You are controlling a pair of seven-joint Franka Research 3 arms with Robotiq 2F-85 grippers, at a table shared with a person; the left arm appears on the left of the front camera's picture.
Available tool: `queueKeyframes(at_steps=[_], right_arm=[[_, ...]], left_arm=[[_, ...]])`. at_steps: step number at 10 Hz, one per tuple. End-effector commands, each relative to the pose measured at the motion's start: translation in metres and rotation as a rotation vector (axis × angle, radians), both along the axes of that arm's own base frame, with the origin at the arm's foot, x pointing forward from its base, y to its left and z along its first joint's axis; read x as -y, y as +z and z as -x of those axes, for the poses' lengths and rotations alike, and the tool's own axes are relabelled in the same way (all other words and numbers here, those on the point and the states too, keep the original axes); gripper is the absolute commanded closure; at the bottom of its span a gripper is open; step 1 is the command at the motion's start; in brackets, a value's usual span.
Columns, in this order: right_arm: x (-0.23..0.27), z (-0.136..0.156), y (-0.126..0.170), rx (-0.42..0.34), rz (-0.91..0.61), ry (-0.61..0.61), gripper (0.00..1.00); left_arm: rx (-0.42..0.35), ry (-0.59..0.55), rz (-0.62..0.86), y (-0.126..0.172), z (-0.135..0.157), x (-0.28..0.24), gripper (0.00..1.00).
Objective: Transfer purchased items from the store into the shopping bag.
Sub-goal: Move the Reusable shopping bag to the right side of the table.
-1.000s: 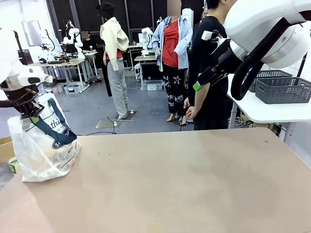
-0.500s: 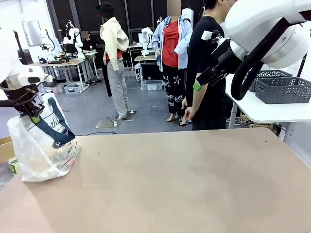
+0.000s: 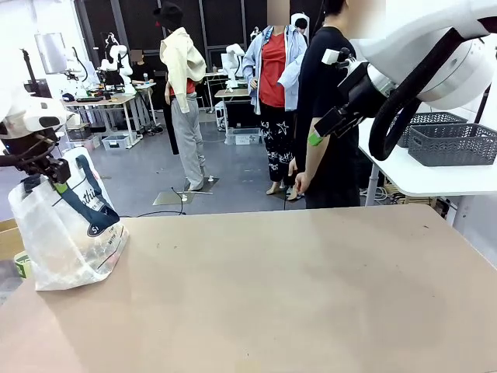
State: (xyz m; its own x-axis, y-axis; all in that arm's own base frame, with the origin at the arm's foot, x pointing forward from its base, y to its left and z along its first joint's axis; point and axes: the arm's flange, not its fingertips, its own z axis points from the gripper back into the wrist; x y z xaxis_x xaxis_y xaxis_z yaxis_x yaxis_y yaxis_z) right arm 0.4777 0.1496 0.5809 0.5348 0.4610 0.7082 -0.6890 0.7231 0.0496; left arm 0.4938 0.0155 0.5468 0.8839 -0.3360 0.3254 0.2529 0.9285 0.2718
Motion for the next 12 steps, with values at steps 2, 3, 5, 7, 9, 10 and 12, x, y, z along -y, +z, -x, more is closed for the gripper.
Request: queueKeyframes(at_steps=[2, 3, 5, 7, 9, 10, 12], right_arm=[[0.002, 0.004, -0.003, 0.0, 0.016, -0.002, 0.0], [0.002, 0.004, -0.003, 0.0, 0.016, -0.002, 0.0], [0.002, 0.004, -0.003, 0.0, 0.016, -0.002, 0.0], [0.002, 0.004, -0.003, 0.0, 0.016, -0.002, 0.0], [0.002, 0.004, -0.003, 0.0, 0.016, -0.002, 0.0], [0.002, 0.004, -0.003, 0.0, 0.016, -0.002, 0.0], [0.002, 0.004, -0.003, 0.0, 0.016, -0.002, 0.0]], left_arm=[[-0.005, -0.018, -0.007, 0.009, 0.012, 0.002, 0.0], [0.001, -0.019, -0.005, 0.013, 0.013, 0.002, 0.0], [0.015, -0.027, -0.002, 0.02, 0.015, 0.003, 0.0], [0.025, -0.04, 0.015, 0.031, 0.019, 0.004, 0.0], [0.044, -0.044, 0.013, 0.041, 0.026, 0.005, 0.0], [0.042, -0.025, -0.031, 0.042, 0.028, 0.008, 0.0], [0.051, -0.014, 0.002, 0.035, 0.02, 0.006, 0.0]])
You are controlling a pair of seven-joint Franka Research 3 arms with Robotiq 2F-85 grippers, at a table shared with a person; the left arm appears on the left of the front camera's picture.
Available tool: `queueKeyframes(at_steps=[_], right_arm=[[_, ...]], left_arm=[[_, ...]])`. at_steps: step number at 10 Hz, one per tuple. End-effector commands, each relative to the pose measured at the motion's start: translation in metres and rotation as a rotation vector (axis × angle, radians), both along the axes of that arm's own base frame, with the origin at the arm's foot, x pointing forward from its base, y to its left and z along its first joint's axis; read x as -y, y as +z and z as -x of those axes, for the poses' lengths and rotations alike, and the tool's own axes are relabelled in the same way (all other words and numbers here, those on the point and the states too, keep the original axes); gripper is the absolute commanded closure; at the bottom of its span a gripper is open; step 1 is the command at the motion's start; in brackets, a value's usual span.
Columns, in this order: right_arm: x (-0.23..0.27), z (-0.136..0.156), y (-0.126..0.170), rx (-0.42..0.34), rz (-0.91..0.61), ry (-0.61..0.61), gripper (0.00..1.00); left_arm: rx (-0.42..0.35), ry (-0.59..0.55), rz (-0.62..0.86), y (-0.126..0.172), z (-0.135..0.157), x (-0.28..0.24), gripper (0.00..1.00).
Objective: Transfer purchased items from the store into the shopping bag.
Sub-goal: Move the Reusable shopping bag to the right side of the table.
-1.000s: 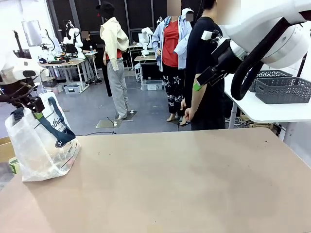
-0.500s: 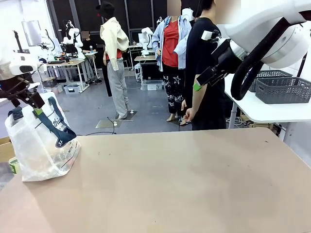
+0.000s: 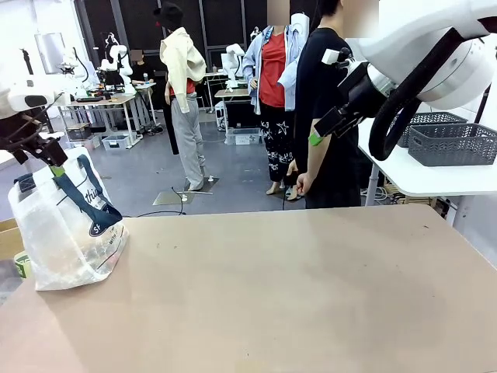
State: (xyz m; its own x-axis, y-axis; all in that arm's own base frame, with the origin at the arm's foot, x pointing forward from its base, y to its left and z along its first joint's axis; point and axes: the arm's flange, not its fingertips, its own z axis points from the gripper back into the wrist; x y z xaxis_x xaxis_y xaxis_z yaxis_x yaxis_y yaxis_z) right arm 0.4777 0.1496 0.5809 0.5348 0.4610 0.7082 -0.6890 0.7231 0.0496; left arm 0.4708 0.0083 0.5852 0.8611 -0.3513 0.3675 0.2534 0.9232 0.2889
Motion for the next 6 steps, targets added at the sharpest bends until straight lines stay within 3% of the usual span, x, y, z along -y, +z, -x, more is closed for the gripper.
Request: queueKeyframes(at_steps=[1, 3, 6], right_arm=[[0.002, 0.004, -0.003, 0.0, 0.016, -0.002, 0.0], [0.002, 0.004, -0.003, 0.0, 0.016, -0.002, 0.0], [0.002, 0.004, -0.003, 0.0, 0.016, -0.002, 0.0]], left_arm=[[0.0, 0.002, 0.007, -0.003, -0.003, -0.001, 0.0], [-0.004, 0.0, 0.0, -0.002, -0.001, 0.0, 0.0], [0.098, -0.316, 0.013, 0.02, 0.005, 0.008, 0.0]])
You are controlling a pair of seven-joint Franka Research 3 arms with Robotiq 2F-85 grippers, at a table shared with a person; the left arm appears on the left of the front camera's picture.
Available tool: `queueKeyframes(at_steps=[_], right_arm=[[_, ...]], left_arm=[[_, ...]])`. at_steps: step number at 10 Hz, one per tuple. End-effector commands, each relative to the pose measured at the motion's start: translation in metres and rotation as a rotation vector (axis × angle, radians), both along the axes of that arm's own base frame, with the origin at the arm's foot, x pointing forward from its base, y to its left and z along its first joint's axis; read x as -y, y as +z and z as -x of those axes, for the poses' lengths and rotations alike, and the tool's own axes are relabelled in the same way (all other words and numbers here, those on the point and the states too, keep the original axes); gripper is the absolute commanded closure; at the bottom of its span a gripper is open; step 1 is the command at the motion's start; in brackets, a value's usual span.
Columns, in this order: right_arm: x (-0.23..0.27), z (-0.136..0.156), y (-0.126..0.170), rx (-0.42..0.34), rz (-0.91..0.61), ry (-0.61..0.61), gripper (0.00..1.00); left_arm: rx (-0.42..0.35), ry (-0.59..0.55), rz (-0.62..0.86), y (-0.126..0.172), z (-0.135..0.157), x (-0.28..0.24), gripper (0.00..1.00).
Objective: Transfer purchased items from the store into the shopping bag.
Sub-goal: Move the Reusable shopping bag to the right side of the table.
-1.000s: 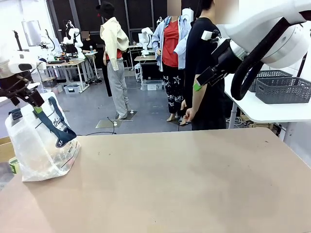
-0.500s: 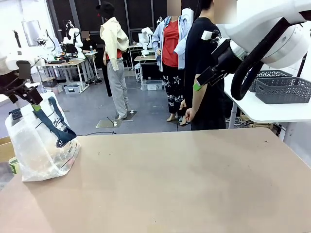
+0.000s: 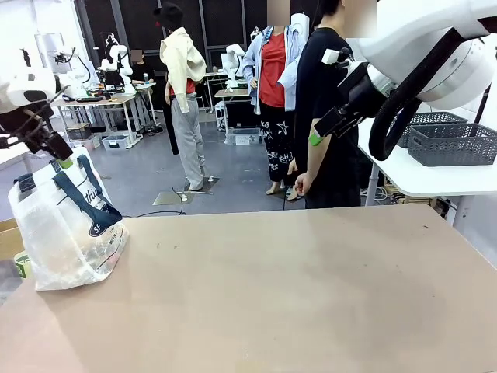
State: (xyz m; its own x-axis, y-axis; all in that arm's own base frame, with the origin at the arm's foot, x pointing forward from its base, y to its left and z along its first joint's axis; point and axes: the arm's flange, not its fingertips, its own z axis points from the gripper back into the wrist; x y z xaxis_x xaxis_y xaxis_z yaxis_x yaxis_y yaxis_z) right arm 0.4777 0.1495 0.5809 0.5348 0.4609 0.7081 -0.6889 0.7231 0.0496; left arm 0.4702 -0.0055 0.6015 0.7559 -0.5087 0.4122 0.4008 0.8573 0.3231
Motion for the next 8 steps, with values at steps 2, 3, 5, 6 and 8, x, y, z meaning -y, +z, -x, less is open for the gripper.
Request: queueKeyframes(at_steps=[2, 3, 5, 6, 8], right_arm=[[0.002, 0.004, -0.003, 0.0, 0.016, -0.002, 0.0], [0.002, 0.004, -0.003, 0.0, 0.016, -0.002, 0.0], [0.002, 0.004, -0.003, 0.0, 0.016, -0.002, 0.0], [0.002, 0.004, -0.003, 0.0, 0.016, -0.002, 0.0], [0.002, 0.004, -0.003, 0.0, 0.016, -0.002, 0.0]], left_arm=[[-0.043, -0.258, 0.042, 0.003, 0.001, -0.001, 0.0], [-0.037, -0.327, 0.08, 0.002, -0.004, 0.002, 0.0], [-0.022, -0.487, 0.212, 0.006, -0.008, 0.011, 0.0], [-0.026, -0.527, 0.27, 0.007, -0.012, 0.012, 0.0], [0.007, -0.589, 0.376, 0.013, -0.015, 0.014, 0.0]])
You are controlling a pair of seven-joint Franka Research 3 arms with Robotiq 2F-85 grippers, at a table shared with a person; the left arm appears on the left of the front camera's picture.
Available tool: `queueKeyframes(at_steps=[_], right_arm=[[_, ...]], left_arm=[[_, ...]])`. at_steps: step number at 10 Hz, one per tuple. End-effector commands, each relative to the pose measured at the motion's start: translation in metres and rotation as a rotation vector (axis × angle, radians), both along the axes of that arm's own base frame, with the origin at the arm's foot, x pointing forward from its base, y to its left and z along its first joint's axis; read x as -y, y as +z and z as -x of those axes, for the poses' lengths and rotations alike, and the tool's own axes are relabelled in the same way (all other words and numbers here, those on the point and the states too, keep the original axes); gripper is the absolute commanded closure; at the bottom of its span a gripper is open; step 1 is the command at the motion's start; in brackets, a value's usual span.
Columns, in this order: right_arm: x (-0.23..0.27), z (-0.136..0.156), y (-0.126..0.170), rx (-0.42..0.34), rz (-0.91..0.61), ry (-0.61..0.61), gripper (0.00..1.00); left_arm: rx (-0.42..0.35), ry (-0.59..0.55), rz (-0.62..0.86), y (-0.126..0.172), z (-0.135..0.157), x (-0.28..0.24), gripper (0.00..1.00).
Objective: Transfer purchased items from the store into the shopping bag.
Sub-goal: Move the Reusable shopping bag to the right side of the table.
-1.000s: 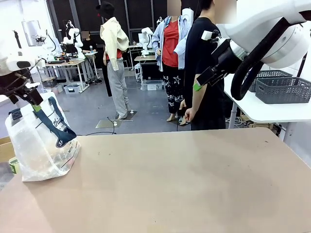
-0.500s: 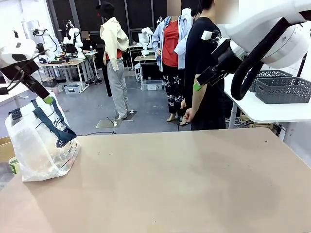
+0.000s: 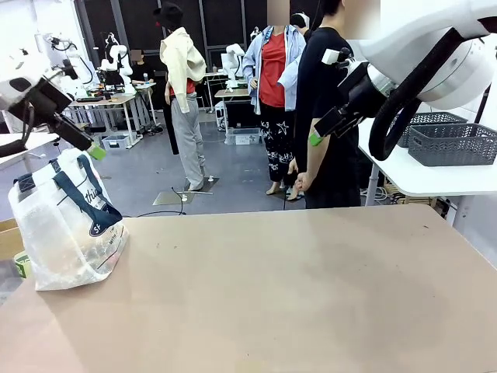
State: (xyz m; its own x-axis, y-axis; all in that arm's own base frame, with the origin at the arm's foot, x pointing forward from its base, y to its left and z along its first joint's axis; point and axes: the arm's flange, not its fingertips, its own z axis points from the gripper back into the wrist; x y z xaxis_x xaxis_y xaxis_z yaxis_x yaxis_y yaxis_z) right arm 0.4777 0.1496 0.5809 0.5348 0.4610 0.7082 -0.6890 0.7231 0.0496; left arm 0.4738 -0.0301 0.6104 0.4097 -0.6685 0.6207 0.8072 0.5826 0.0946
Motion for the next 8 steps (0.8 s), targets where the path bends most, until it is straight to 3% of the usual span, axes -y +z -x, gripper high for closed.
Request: queueKeyframes(at_steps=[1, 4, 6, 8], right_arm=[[0.002, 0.004, -0.003, 0.0, 0.016, -0.002, 0.0], [0.002, 0.004, -0.003, 0.0, 0.016, -0.002, 0.0], [0.002, 0.004, -0.003, 0.0, 0.016, -0.002, 0.0], [0.002, 0.004, -0.003, 0.0, 0.016, -0.002, 0.0]], left_arm=[[0.0, -0.081, 0.106, 0.007, -0.015, -0.01, 0.0], [-0.075, -0.126, 0.141, 0.007, -0.026, -0.006, 0.0], [-0.075, -0.078, 0.104, 0.007, -0.028, -0.007, 0.0], [-0.074, -0.105, 0.139, 0.003, -0.019, -0.003, 0.0]])
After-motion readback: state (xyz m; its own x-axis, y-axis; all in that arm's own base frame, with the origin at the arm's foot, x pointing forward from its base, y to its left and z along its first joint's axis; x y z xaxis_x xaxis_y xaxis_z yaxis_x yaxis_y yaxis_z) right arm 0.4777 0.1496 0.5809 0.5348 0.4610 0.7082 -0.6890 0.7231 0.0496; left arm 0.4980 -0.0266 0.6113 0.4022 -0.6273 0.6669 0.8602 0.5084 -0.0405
